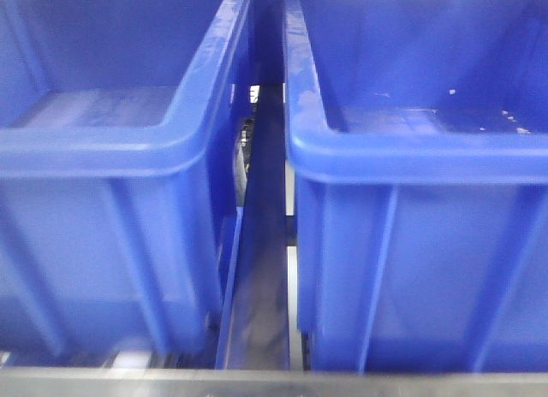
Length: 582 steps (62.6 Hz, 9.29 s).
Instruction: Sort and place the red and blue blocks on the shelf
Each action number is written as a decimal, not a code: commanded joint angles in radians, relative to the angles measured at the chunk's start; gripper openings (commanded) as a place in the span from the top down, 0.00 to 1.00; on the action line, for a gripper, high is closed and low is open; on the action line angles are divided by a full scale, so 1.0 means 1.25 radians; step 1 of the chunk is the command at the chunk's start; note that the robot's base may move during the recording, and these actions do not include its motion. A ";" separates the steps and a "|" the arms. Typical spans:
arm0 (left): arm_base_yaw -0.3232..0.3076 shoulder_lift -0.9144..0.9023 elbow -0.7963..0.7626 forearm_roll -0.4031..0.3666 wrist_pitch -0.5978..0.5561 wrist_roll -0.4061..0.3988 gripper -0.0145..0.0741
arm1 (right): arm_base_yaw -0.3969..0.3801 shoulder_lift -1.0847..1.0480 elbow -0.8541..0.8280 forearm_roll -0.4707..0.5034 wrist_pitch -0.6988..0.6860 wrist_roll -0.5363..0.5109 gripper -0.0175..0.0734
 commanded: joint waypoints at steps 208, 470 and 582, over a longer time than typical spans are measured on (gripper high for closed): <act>-0.154 0.383 -0.025 -0.095 -0.267 0.015 0.33 | 0.156 0.419 -0.025 0.061 -0.381 -0.006 0.30; 0.124 -0.077 -0.026 -0.121 -0.003 0.108 0.70 | 0.027 -0.331 0.287 0.061 -0.115 -0.028 0.75; 0.124 -0.077 -0.026 -0.121 -0.003 0.108 0.70 | 0.027 -0.331 0.287 0.079 -0.168 -0.005 0.75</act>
